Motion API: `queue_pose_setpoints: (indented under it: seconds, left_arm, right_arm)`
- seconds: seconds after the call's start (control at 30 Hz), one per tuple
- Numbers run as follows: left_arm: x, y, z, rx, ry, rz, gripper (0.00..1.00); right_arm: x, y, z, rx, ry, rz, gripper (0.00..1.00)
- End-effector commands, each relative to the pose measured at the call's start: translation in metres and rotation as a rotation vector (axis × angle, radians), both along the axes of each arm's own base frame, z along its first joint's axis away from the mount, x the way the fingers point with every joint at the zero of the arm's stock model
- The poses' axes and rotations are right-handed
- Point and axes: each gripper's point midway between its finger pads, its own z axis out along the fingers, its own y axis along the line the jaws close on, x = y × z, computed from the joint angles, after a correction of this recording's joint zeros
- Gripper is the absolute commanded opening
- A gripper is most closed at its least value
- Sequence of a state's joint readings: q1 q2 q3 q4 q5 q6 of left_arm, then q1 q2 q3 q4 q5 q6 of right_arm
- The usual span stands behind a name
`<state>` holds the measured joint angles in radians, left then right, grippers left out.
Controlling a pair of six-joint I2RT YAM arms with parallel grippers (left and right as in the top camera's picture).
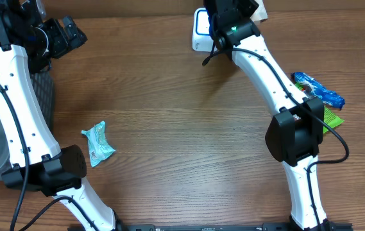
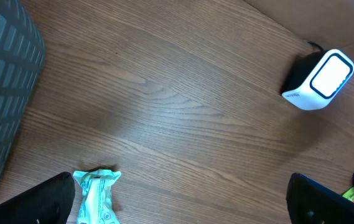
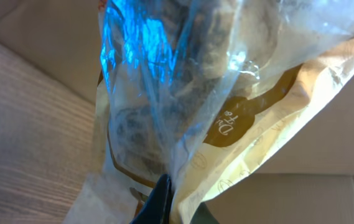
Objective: Scan the item barcode
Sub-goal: 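Hold the pastry bag in front of the white scanner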
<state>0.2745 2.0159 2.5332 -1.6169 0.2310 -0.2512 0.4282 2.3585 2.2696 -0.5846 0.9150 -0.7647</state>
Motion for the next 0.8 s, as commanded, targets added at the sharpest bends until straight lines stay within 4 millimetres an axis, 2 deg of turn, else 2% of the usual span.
queue_pose_setpoints:
  seconds: [0.0,0.17,0.3,0.37,0.5,0.63,0.77]
  left_arm:
    - [-0.002,-0.005,0.01,0.022,-0.029,-0.028,1.0]
    - [-0.002,-0.005,0.01,0.022,-0.029,-0.028,1.0]
    - [-0.002,-0.005,0.01,0.022,-0.029,-0.028,1.0]
    - [-0.002,-0.005,0.01,0.022,-0.029,-0.028,1.0]
    - [-0.002,-0.005,0.01,0.022,-0.029,-0.028,1.0]
    - [-0.002,-0.005,0.01,0.022,-0.029,-0.028,1.0]
    - [-0.002,-0.005,0.01,0.022,-0.029,-0.028,1.0]
  right_arm:
    - [0.006,0.009,-0.023,-0.088,0.071,0.047,0.04]
    - [0.018,0.019,-0.028,-0.106,0.027,0.065,0.04]
    - [0.024,0.038,-0.028,-0.119,-0.001,0.118,0.04]
    - [0.023,0.048,-0.031,-0.111,0.003,0.146,0.04]
    - [0.018,0.053,-0.036,-0.13,0.035,0.155,0.04]
    - [0.003,0.031,-0.036,-0.227,0.061,0.018,0.04]
    - [-0.004,0.021,-0.044,-0.27,0.079,-0.032,0.04]
